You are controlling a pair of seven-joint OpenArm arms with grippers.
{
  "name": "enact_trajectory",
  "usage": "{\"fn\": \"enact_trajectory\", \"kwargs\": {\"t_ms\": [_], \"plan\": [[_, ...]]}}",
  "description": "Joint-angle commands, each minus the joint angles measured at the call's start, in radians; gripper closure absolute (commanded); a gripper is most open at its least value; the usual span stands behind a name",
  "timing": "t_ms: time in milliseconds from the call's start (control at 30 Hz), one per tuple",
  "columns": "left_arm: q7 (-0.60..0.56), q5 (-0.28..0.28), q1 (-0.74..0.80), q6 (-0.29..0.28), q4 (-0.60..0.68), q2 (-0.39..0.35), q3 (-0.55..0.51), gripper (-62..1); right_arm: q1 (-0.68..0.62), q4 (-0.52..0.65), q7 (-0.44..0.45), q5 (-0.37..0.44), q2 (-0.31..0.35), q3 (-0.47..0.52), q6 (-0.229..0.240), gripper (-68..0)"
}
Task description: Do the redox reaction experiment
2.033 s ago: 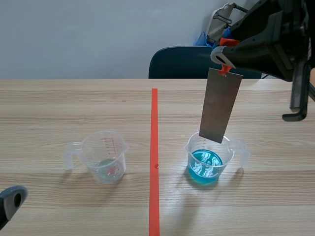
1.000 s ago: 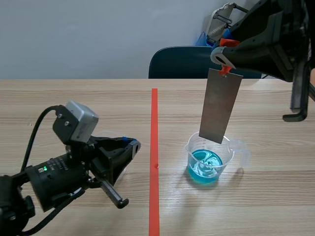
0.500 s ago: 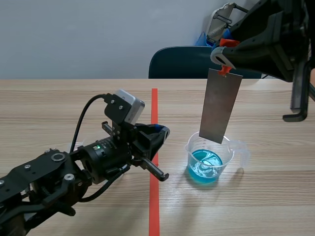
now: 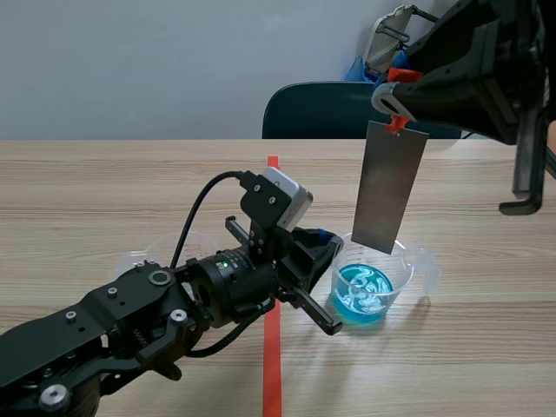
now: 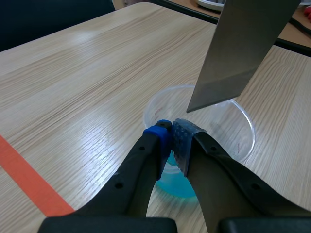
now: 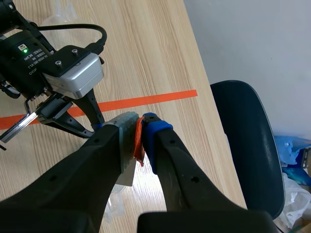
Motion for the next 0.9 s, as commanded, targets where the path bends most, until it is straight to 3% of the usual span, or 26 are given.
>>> {"fn": "enact_trajectory", "kwargs": {"t_ms": [0,400,667,867], "plan": [[-0.015,-0.004,-0.005,0.003,0.018,0.003,-0.006,-2.6,0.011,0.008,0.011,0.002,0.005,0.015,-0.006,-0.6],[-0.026,-0.010,0.006,0.017,0.030,-0.038,-0.006,-2.6,0.011,0.008,0.011,0.002,0.005,0.015,-0.006,-0.6],[-0.044,-0.043,0.103,0.024,0.209,-0.192,-0.013,-2.6,0.011,0.008,0.011,0.002,0.005,0.015,-0.006,-0.6],[-0.066,-0.079,0.218,0.025,0.375,-0.346,-0.030,-2.5,0.011,0.008,0.011,-0.001,0.005,0.015,-0.006,-0.6]]}}
